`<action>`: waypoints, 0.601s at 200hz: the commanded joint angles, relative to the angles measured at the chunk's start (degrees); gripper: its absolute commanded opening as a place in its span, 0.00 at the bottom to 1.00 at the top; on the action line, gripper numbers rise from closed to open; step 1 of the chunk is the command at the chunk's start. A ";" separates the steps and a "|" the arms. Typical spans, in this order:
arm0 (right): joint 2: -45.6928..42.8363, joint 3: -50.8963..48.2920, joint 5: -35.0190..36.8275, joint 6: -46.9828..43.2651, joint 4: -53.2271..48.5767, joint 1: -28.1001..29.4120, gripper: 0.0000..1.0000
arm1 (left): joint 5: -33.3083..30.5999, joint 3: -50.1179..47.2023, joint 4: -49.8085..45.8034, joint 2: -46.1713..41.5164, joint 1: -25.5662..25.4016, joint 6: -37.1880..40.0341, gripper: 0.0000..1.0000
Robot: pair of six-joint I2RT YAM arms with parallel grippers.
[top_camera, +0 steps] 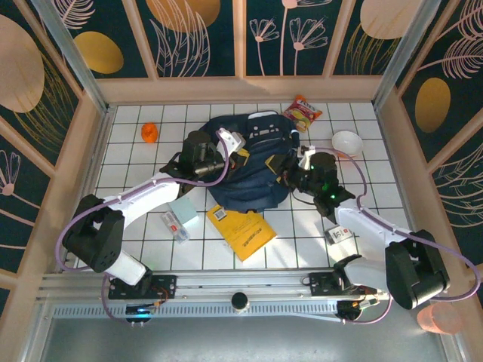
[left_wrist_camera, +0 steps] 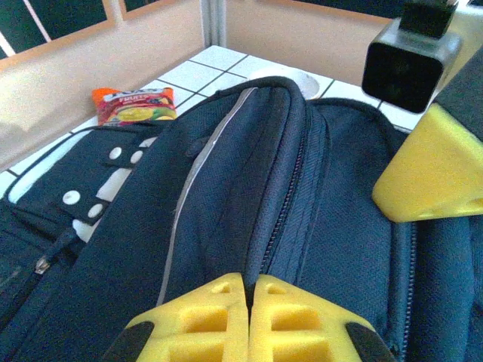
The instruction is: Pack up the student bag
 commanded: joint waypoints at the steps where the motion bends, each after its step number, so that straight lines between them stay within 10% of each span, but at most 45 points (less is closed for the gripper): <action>1: -2.61 1.88 6.05 0.54 1.31 1.74 0.21 | -4.91 2.02 3.90 -2.07 1.33 1.68 0.00; 30: -3.74 2.53 13.11 1.25 2.80 5.84 0.07 | -8.34 2.37 2.36 -2.40 4.09 1.38 0.00; 50: -2.67 4.73 18.24 1.00 2.78 9.26 0.08 | -7.56 3.30 -0.90 -3.95 4.82 3.37 0.22; 80: -0.10 7.47 23.16 0.90 3.01 12.00 0.07 | 4.98 2.14 -7.30 -10.98 4.60 10.16 0.53; 120: 2.70 10.86 25.55 0.31 1.19 14.41 0.07 | 15.54 -9.19 -12.73 -23.58 2.26 28.49 0.55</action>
